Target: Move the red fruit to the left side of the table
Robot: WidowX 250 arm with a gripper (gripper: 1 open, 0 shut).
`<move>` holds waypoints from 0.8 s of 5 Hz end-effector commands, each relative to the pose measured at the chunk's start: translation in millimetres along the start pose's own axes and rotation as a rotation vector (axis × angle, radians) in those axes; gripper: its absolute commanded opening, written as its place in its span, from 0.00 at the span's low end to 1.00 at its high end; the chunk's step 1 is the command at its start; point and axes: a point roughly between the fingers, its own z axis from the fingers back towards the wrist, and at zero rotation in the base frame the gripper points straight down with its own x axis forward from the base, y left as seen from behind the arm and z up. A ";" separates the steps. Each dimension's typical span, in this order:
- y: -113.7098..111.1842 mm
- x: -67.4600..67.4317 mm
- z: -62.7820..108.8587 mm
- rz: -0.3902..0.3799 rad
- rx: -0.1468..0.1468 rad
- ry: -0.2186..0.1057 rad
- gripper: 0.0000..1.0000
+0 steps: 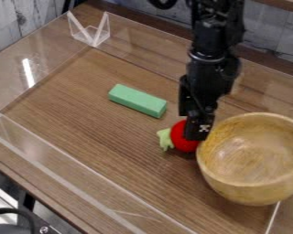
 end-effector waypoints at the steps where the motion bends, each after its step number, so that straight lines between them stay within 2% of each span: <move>1: 5.2 -0.3 12.0 -0.023 0.043 -0.046 1.00; 4: -20.4 -14.2 16.9 0.020 0.040 -0.089 1.00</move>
